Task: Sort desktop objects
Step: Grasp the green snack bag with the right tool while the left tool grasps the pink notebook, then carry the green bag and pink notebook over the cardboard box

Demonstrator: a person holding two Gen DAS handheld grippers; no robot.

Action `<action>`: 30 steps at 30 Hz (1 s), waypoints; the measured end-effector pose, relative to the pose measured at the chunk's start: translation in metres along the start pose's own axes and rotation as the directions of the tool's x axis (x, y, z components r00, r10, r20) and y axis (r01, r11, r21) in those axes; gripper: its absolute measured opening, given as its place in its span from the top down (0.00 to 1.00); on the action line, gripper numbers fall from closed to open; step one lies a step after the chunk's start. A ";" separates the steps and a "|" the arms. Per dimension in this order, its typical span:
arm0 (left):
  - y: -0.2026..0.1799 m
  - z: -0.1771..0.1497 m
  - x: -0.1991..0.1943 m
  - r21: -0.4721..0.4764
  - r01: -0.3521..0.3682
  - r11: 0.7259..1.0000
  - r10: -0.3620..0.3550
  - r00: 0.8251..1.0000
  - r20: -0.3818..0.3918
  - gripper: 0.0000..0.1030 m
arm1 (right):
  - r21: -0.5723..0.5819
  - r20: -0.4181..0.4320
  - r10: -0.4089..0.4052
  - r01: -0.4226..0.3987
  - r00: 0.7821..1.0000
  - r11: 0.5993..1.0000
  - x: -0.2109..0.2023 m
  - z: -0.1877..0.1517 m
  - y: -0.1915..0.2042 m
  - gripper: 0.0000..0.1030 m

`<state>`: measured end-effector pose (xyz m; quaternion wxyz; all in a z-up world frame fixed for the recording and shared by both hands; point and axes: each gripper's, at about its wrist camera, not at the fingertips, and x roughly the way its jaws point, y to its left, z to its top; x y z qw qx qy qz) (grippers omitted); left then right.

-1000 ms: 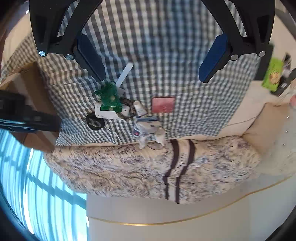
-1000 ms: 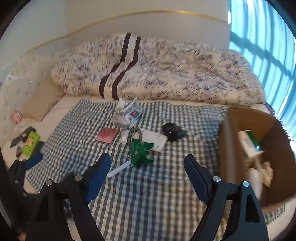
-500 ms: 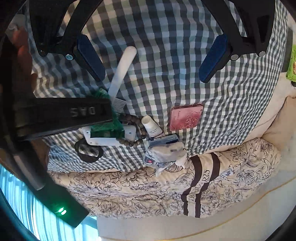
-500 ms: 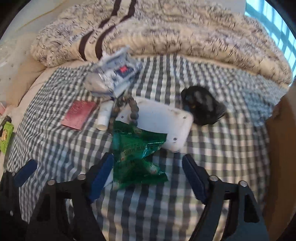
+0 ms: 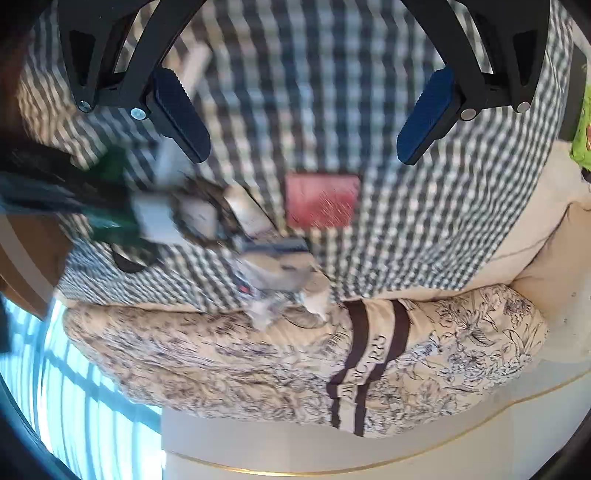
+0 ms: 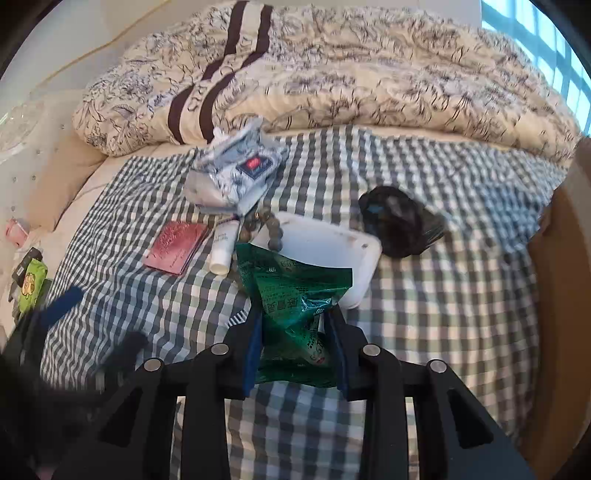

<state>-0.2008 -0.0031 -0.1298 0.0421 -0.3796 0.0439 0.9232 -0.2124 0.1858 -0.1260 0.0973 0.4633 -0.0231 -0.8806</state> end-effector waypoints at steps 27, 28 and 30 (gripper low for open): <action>0.022 0.013 0.041 -0.049 0.013 0.999 -0.017 0.995 -0.095 0.32 | -0.036 0.031 0.042 -0.041 0.999 0.999 -0.028 -0.014 -0.003 0.69; 0.021 0.014 0.027 -0.048 0.013 0.999 -0.017 0.997 -0.080 0.32 | -0.040 0.035 0.038 -0.036 0.999 0.999 -0.034 -0.014 -0.002 0.69; 0.021 0.019 0.003 -0.043 0.021 0.999 -0.024 0.998 -0.060 0.32 | -0.049 0.048 0.029 -0.027 0.998 0.998 -0.049 -0.013 0.002 0.69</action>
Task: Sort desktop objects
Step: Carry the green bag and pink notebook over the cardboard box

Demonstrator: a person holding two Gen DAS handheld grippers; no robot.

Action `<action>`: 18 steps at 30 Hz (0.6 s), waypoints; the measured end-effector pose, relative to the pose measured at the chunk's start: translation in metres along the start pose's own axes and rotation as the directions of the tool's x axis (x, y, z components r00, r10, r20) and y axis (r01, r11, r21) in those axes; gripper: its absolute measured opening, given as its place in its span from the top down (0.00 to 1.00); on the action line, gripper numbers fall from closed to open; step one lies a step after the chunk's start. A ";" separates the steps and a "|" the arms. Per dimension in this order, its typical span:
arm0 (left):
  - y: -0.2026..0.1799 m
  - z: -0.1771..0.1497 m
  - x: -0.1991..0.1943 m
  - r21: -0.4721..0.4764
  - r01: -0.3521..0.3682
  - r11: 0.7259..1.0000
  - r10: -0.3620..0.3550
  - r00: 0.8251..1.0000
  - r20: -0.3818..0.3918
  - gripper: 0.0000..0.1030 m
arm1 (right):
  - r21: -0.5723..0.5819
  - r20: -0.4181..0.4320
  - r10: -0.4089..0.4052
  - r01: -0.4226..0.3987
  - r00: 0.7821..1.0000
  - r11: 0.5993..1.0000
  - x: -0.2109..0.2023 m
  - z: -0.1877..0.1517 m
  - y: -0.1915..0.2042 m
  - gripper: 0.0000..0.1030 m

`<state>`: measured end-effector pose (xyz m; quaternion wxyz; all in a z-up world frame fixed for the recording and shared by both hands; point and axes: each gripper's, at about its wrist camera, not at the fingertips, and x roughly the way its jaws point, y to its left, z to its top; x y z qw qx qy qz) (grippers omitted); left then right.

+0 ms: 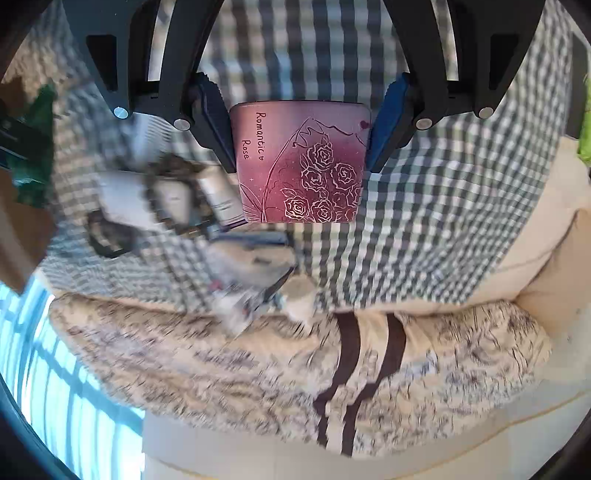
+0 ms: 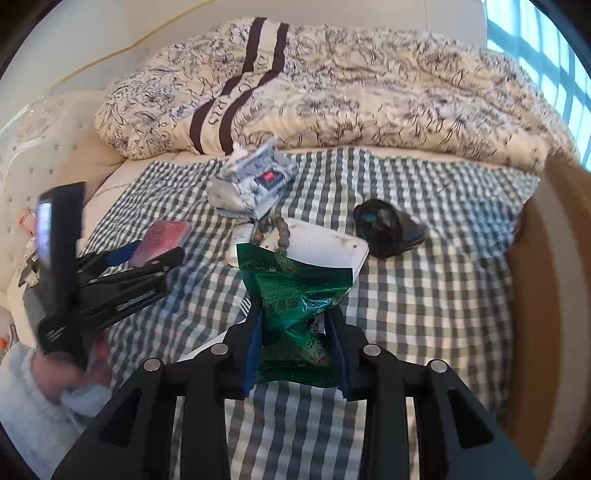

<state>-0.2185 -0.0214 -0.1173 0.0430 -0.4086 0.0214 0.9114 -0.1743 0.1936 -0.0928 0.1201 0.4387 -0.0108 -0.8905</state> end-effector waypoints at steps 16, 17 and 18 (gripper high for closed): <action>-0.047 0.030 -0.195 0.052 0.027 0.998 -0.035 0.984 0.173 0.32 | -0.006 0.159 -0.042 0.043 0.986 0.999 -0.169 0.003 0.006 0.69; -0.052 0.030 -0.201 0.056 0.036 0.998 -0.045 0.984 0.175 0.32 | -0.001 0.163 -0.047 0.047 0.985 0.999 -0.178 0.001 0.003 0.69; -0.058 0.030 -0.207 0.060 0.048 0.997 -0.058 0.982 0.180 0.32 | 0.002 0.165 -0.052 0.052 0.985 0.999 -0.185 -0.001 -0.001 0.69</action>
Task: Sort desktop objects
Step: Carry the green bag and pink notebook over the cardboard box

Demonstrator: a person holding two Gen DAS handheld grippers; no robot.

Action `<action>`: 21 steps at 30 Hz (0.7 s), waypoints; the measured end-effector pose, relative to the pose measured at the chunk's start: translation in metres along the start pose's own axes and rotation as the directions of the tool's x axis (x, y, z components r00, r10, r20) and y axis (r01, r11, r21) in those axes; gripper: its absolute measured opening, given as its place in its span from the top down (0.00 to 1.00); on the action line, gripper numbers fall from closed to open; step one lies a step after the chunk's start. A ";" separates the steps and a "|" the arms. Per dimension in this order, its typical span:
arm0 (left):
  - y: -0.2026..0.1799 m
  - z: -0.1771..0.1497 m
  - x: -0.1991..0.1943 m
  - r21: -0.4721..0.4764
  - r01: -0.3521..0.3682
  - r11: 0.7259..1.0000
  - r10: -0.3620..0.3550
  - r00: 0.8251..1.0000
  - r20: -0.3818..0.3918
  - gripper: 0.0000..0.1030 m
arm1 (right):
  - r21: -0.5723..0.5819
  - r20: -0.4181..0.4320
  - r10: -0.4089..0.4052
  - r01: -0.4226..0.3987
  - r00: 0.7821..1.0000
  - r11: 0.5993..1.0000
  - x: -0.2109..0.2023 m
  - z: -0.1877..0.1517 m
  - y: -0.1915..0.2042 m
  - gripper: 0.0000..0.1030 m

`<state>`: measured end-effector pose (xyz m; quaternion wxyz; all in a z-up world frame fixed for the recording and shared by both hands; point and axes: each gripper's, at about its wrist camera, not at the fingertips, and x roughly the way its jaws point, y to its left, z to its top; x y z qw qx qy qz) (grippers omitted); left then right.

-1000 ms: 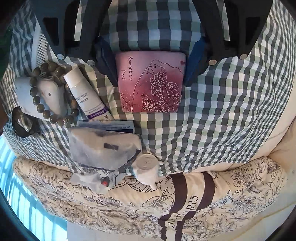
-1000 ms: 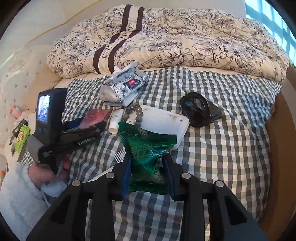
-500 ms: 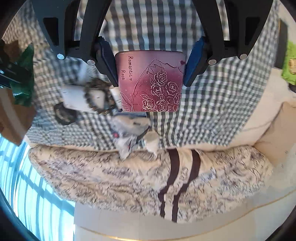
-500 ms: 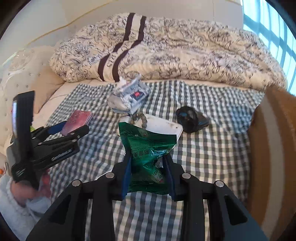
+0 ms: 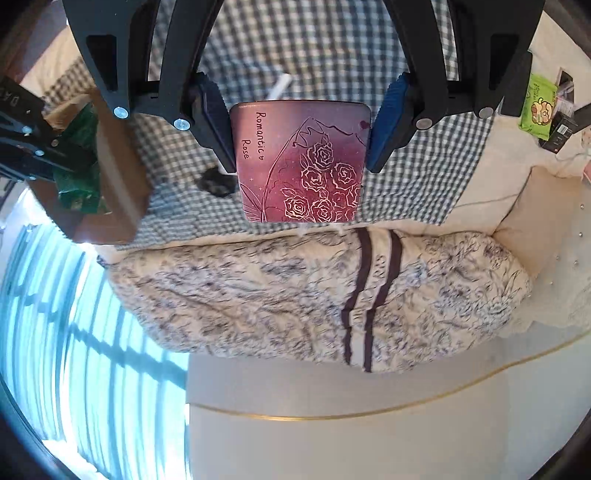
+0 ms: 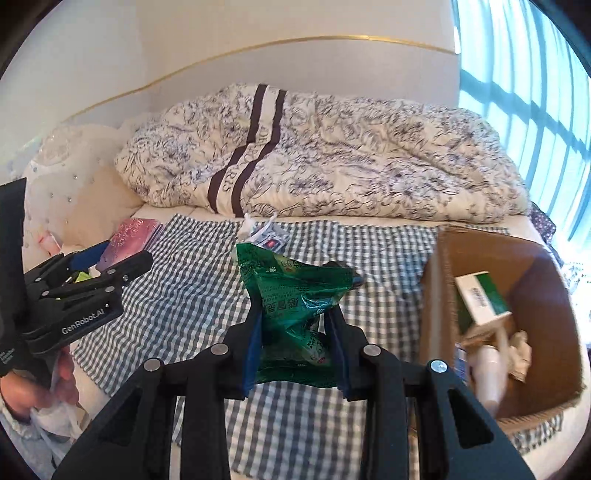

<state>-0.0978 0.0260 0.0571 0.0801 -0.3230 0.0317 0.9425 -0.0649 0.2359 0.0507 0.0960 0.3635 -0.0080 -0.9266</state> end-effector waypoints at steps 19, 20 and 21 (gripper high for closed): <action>-0.248 0.020 0.014 0.144 0.289 0.947 -0.290 0.957 -0.016 0.32 | 0.095 -0.012 -0.228 0.228 0.974 0.969 -0.050 -0.004 -0.170 0.69; -0.260 0.019 0.018 0.152 0.296 0.943 -0.296 0.955 -0.022 0.32 | 0.105 -0.025 -0.238 0.239 0.971 0.965 -0.047 -0.006 -0.184 0.69; -0.273 0.017 0.025 0.163 0.307 0.938 -0.306 0.951 -0.033 0.32 | 0.114 -0.038 -0.246 0.249 0.968 0.962 -0.043 -0.010 -0.196 0.69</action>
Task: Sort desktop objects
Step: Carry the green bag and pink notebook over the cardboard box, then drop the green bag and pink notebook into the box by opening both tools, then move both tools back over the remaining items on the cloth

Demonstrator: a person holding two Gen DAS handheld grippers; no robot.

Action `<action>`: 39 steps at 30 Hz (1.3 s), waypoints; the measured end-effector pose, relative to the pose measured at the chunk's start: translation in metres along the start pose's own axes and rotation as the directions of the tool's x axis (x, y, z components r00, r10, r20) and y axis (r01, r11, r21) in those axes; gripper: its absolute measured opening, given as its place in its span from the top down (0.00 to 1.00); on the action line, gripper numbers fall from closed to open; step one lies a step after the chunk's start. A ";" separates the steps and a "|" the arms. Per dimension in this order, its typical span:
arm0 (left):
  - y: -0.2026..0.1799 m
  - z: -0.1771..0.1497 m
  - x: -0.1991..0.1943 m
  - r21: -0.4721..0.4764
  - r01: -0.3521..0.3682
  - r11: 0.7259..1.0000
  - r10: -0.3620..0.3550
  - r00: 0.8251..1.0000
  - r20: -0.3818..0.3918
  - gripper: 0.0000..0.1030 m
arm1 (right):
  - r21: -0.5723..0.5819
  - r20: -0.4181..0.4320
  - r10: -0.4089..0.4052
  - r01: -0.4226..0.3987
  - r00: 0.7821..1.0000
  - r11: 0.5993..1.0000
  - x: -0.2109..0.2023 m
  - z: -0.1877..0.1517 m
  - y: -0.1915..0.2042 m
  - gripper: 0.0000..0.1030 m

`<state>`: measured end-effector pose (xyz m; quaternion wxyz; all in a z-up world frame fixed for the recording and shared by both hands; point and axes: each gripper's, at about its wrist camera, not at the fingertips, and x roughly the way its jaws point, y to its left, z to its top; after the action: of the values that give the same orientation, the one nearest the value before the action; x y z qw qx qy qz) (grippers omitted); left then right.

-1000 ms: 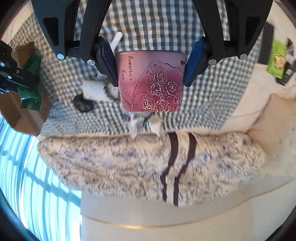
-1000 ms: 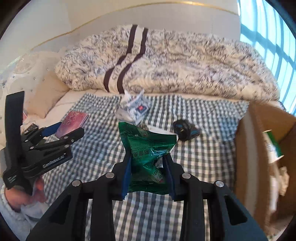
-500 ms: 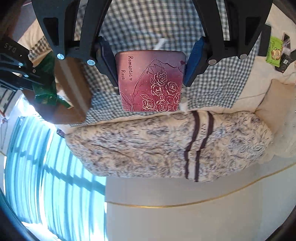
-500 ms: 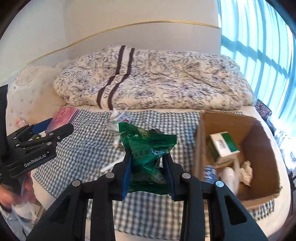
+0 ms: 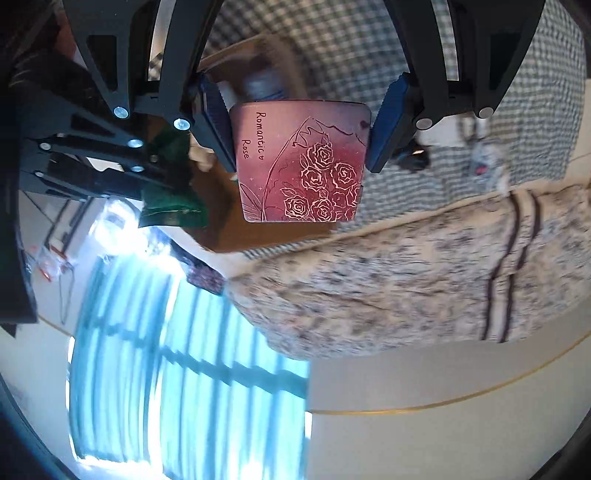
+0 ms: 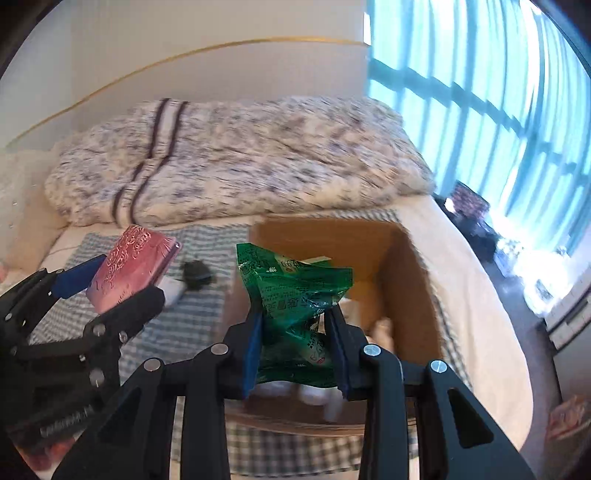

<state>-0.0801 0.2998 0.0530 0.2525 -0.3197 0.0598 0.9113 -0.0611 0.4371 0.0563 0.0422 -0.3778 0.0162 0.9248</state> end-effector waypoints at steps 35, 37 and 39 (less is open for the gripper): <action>0.138 -0.031 -0.049 -0.086 -0.298 0.951 0.291 0.953 -0.085 0.00 | 0.054 0.018 0.099 -0.100 0.995 0.994 -0.005 -0.016 0.022 0.23; 0.167 -0.039 -0.062 -0.116 -0.321 0.940 0.311 0.946 -0.095 0.00 | 0.025 0.024 0.112 -0.113 0.993 0.993 -0.009 -0.018 0.047 0.23; 0.194 -0.051 -0.072 -0.143 -0.341 0.929 0.328 0.939 -0.106 0.00 | -0.009 0.026 0.125 -0.125 0.992 0.992 -0.013 -0.022 0.079 0.23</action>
<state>-0.1007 0.0881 0.0467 0.0647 -0.3604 0.0504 0.9292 -0.0441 0.3567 0.0495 -0.0172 -0.3637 0.0358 0.9307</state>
